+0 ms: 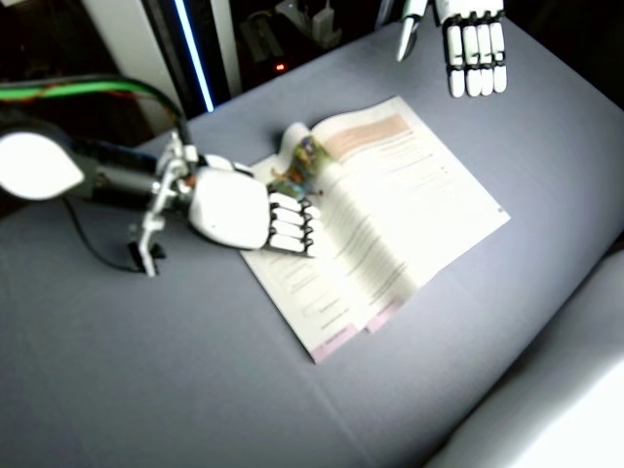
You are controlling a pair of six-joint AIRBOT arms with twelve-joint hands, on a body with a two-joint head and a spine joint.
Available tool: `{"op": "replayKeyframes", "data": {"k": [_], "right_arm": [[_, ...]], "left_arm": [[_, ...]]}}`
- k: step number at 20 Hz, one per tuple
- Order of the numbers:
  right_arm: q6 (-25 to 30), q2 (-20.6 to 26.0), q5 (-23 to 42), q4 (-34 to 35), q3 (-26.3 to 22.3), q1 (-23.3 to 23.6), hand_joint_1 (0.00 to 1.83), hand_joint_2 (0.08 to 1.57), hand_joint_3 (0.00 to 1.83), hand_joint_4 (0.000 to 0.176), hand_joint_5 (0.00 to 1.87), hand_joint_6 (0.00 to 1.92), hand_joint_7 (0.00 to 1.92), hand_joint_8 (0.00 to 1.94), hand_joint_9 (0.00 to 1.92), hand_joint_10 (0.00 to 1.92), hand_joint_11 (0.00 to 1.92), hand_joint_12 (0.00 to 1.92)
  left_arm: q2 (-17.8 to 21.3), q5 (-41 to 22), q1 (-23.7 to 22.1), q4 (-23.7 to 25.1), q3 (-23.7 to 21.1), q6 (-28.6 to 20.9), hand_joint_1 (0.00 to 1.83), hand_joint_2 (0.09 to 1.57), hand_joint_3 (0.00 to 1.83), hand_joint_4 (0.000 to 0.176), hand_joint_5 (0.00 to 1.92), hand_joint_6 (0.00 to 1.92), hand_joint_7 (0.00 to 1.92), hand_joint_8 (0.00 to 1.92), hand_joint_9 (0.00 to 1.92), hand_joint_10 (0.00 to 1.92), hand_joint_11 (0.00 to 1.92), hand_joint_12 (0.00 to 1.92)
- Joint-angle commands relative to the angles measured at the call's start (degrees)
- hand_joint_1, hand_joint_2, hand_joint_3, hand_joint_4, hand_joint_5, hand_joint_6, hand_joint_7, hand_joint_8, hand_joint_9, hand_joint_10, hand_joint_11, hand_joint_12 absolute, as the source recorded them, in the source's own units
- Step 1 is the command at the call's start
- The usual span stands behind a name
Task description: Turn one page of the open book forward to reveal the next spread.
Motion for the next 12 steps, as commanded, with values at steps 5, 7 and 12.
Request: {"op": "replayKeyframes", "data": {"k": [5, 7, 12], "right_arm": [[0.4, -3.3, 7.0, 2.9, 1.4, 3.1, 0.0, 1.21, 0.0, 0.0, 0.0, 0.0, 0.0, 0.0, 0.0, 0.0, 0.0, 0.0], [0.4, -5.1, 8.0, 3.1, 2.1, 4.1, 0.0, 1.23, 0.01, 0.0, 0.01, 0.0, 0.01, 0.0, 0.0, 0.0, 0.0, 0.0], [0.4, -10.1, 8.7, 3.1, 4.4, 6.2, 0.0, 1.23, 0.0, 0.0, 0.0, 0.0, 0.0, 0.0, 0.0, 0.0, 0.0, 0.0]], "left_arm": [[-0.1, -7.3, -0.6, -0.2, 0.8, -0.4, 0.0, 1.28, 0.0, 0.0, 0.0, 0.0, 0.0, 0.0, 0.0, 0.0, 0.0, 0.0], [-0.1, -7.9, -1.2, -0.3, 1.2, -0.7, 0.0, 1.27, 0.0, 0.0, 0.0, 0.0, 0.0, 0.0, 0.0, 0.0, 0.0, 0.0], [0.6, -11.0, -1.5, -1.0, 1.5, -1.0, 0.0, 1.24, 0.0, 0.0, 0.01, 0.0, 0.0, 0.0, 0.0, 0.0, 0.0, 0.0]]}}
